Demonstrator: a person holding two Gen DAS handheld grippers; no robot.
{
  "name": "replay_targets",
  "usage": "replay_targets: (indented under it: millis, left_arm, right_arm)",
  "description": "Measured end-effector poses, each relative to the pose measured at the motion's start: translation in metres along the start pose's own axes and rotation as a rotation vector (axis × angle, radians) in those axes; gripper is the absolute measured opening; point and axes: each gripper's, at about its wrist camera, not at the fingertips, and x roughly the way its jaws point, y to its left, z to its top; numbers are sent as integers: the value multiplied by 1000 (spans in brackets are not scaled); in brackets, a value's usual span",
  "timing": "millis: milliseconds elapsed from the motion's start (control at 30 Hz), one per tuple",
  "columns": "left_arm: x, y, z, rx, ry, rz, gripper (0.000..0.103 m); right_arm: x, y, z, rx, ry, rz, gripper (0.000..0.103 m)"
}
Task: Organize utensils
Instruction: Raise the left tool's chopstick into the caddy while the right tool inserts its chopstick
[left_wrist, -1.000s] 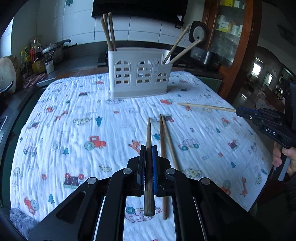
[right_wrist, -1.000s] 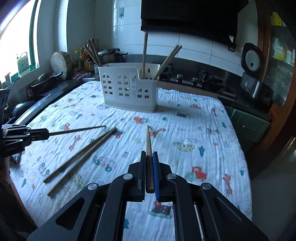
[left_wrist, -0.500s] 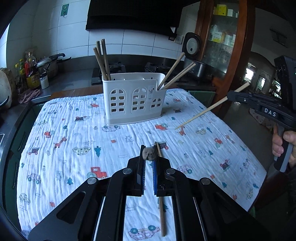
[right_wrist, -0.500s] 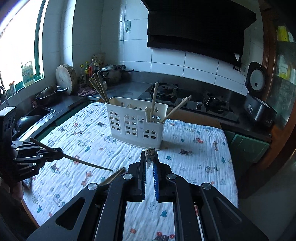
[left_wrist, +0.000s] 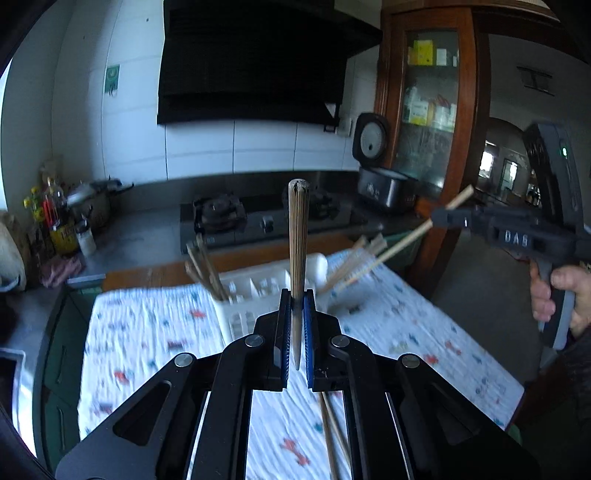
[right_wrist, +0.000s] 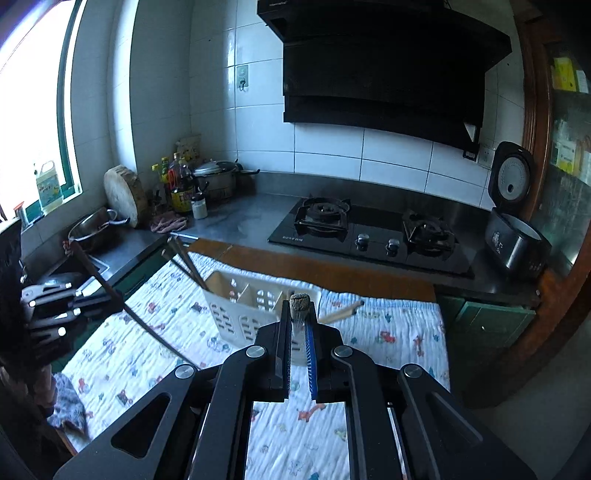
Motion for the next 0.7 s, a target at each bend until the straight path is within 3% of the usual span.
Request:
replay_targets:
  millis: [133,300,700]
  left_arm:
    - [10,6,38,11,-49,38,5]
    - [33,17,63,16,-67,104,5]
    - [88,52,50,-66,34,109,5]
  right_arm:
    - [8,-4,17,16,1,4,7]
    - [29,-6,26,4,29,-9,7]
    - [72,-7,15,14,85,12,7]
